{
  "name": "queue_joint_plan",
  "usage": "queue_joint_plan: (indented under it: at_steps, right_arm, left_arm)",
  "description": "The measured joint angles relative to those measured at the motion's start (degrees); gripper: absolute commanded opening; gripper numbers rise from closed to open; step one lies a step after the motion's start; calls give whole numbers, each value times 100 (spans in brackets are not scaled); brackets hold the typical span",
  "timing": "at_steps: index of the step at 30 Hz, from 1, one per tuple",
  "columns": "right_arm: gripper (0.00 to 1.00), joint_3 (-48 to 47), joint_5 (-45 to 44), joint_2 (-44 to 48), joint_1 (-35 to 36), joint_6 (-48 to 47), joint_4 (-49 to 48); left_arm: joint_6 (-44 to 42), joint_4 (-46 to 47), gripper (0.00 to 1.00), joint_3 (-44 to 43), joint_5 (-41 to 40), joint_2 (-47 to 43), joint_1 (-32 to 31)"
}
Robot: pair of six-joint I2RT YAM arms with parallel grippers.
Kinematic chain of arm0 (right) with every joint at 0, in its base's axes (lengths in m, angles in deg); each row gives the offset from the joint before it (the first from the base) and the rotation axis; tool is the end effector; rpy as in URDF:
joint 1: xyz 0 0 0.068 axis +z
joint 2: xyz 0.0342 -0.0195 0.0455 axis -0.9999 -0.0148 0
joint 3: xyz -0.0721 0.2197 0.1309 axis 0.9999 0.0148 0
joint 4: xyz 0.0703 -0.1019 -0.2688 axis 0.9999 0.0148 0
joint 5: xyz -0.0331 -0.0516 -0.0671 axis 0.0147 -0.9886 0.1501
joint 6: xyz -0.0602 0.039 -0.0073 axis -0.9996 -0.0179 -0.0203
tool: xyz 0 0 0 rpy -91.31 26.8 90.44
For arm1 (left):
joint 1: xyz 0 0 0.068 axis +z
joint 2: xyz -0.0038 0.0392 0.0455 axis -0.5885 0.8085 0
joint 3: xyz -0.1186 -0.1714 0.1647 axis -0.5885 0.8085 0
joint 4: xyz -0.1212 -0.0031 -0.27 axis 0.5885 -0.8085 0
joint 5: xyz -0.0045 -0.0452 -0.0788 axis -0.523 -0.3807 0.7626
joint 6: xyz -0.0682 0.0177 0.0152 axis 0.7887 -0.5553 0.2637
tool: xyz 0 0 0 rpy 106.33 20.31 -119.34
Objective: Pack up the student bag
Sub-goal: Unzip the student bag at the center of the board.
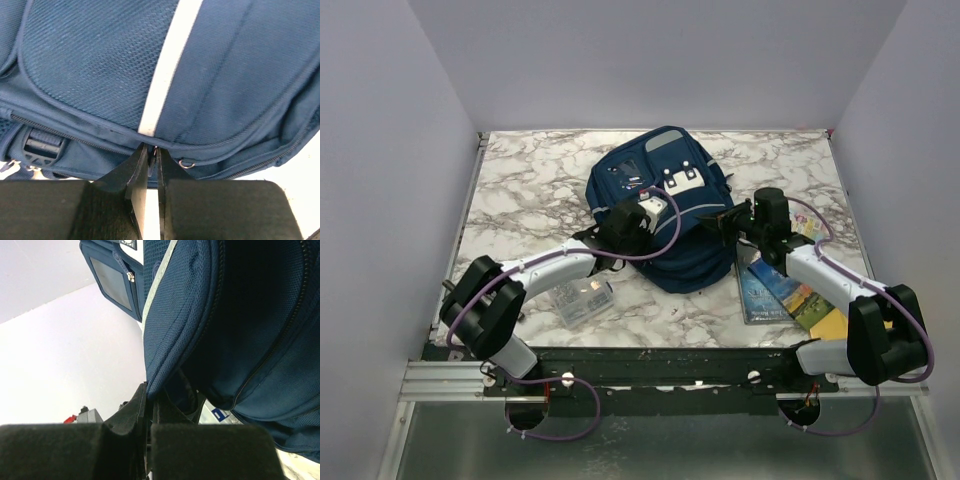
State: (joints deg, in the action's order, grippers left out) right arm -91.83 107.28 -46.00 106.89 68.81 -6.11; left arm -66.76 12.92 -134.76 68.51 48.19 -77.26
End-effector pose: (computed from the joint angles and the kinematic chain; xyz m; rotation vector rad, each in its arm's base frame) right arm 0.3172 0.1213 0.1855 1.1711 2.0954 1.3424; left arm 0.2821 -0.2504 0.1679 0.7135 2.2070 -0.4835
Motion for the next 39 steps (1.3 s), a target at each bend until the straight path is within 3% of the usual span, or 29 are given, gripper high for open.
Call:
queue_joint_plan:
  at_steps: [6,8,11,14,15,16,25,30,39]
  right_arm:
    - [1,-63,7,0,-17,-48,70]
    - [1,-66,11,0,-17,-72,116]
    - [1,-81,13,0,-22,-120,138]
    - [1,-155,22,0,-31,-214,168]
    - [1,-186,37,0,-37,-286,186]
    - [1,-229,57,-7,-42,-367,232]
    - [1,-741,210,-83,-59,-1088,879]
    - [1,-739,232,-83,-59,-758,907]
    - [1,-739,190,-83,-59,-87,977]
  left_arm:
    - [162,-468,9,-280,-538,153,9]
    - [264,-566,16,-334,-629,160,35]
    - [374,-708,47,-422,-664,157,116]
    - [411,-863,66,-417,-522,116,177]
    - [452,-907,90,-404,-428,66,199]
    - [474,-960,98,-389,-341,-22,212]
    - [472,-988,98,-780,-221,-1217,9]
    - [205,-726,99,-1657,-713,-511,-334]
    - [-188,-632,99,-1838,-1502,380,-986]
